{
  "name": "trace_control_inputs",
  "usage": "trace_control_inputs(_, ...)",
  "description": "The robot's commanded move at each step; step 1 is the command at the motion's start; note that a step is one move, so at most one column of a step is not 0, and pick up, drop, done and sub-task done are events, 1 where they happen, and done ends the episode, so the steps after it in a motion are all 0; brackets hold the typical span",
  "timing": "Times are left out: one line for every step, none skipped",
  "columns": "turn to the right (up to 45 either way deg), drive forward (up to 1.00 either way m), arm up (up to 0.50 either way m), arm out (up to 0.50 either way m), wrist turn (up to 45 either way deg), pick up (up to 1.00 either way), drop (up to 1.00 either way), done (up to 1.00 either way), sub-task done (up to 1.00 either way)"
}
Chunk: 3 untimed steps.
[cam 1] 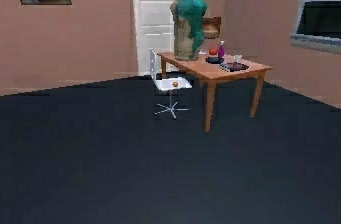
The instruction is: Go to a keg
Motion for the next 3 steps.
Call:
trace_control_inputs(3.0, 0.0, 0.0, 0.0, 0.0, 0.0, 0.0, 0.0, 0.0)
trace_control_inputs(0.0, 1.0, 0.0, 0.0, 0.0, 0.0, 0.0, 0.0, 0.0)
trace_control_inputs(0.0, 0.65, 0.0, 0.0, 0.0, 0.0, 0.0, 0.0, 0.0)
